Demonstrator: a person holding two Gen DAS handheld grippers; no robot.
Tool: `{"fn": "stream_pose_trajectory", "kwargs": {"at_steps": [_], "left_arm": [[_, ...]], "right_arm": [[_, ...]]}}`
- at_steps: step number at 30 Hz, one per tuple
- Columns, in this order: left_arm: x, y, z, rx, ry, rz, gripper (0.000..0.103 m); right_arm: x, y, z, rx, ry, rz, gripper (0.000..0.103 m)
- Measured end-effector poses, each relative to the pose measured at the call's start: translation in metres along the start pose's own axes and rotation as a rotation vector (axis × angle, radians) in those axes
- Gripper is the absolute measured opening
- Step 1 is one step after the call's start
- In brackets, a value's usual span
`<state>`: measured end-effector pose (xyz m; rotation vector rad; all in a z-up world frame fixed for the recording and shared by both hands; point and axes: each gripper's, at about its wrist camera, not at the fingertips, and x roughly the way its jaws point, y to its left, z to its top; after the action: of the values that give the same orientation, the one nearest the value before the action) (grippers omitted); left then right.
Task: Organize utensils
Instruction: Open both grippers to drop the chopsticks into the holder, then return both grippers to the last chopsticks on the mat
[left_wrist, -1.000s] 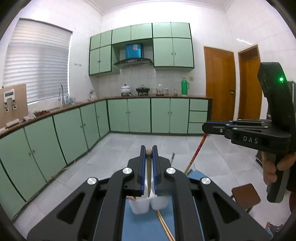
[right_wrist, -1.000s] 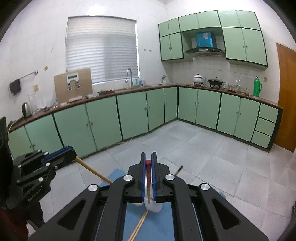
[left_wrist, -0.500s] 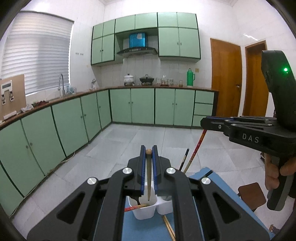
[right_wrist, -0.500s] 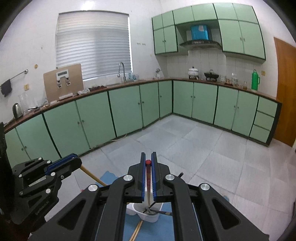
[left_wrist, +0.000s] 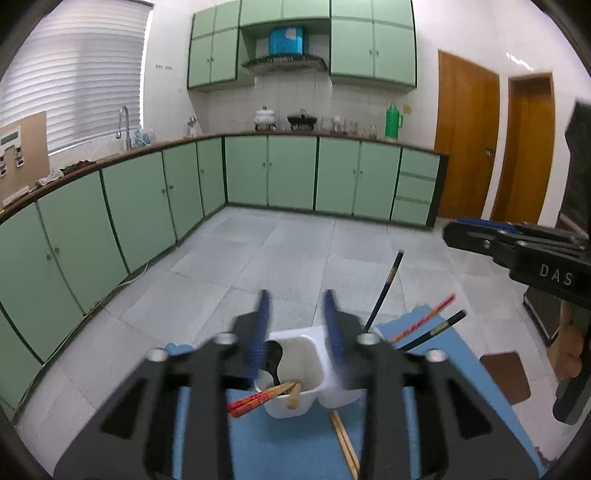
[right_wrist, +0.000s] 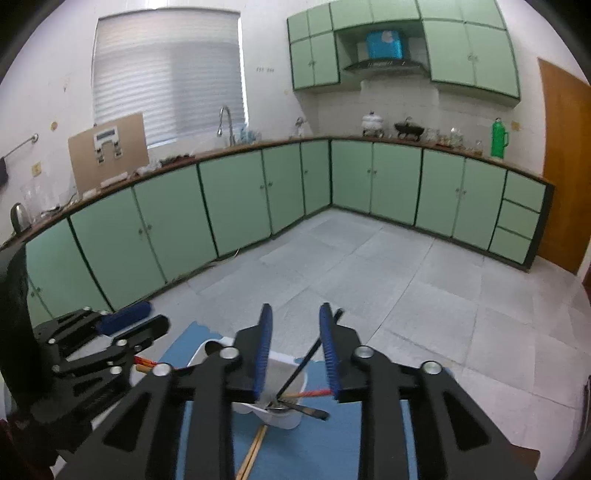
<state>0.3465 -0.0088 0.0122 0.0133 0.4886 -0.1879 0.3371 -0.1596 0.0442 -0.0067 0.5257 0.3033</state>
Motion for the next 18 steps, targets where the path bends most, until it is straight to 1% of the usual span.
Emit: {"fn": "stream_pose_trajectory", "kwargs": {"at_steps": [1,2,3,4,5,6,7,8,11,12,13,14,16,18], "left_arm": [[-0.010,0.001,0.001,-0.005,-0.024,0.000,0.040],[-0.019,0.001,0.002,-0.010,-0.042,0.002,0.043],[-0.028,-0.001,0.000,-0.015,-0.055,0.004,0.047],[-0.041,0.001,-0.001,-0.032,-0.076,0.005,0.051],[-0.050,0.001,-0.004,-0.040,-0.089,0.003,0.052],[-0.060,0.002,-0.007,-0.046,-0.103,0.003,0.056],[-0.071,0.002,-0.012,-0.051,-0.116,0.012,0.060],[-0.081,0.002,-0.019,-0.054,-0.128,0.021,0.061],[-0.099,-0.001,-0.036,-0.063,-0.129,0.033,0.068],[-0.106,-0.001,-0.047,-0.071,-0.124,0.037,0.071],[-0.110,0.001,-0.053,-0.077,-0.120,0.036,0.073],[-0.114,0.001,-0.062,-0.086,-0.112,0.039,0.073],[-0.122,0.001,-0.079,-0.101,-0.099,0.046,0.080],[-0.127,-0.001,-0.098,-0.105,-0.077,0.060,0.085]], "right_arm": [[-0.009,-0.002,0.000,0.000,-0.017,-0.015,0.030],[-0.016,-0.003,-0.001,0.003,-0.029,-0.025,0.036],[-0.027,-0.006,-0.002,0.009,-0.047,-0.034,0.042],[-0.034,-0.007,-0.003,0.014,-0.062,-0.036,0.046],[-0.049,-0.009,-0.009,0.024,-0.086,-0.046,0.052],[-0.058,-0.010,-0.013,0.030,-0.101,-0.056,0.059],[-0.068,-0.011,-0.020,0.037,-0.118,-0.067,0.062],[-0.073,-0.011,-0.024,0.041,-0.125,-0.073,0.068],[-0.096,-0.011,-0.049,0.060,-0.144,-0.091,0.084],[-0.102,-0.010,-0.058,0.066,-0.147,-0.093,0.088],[-0.109,-0.009,-0.068,0.071,-0.148,-0.094,0.090],[-0.113,-0.006,-0.074,0.076,-0.151,-0.095,0.096],[-0.122,-0.004,-0.090,0.098,-0.154,-0.098,0.098],[-0.128,0.000,-0.107,0.118,-0.142,-0.080,0.098]]}}
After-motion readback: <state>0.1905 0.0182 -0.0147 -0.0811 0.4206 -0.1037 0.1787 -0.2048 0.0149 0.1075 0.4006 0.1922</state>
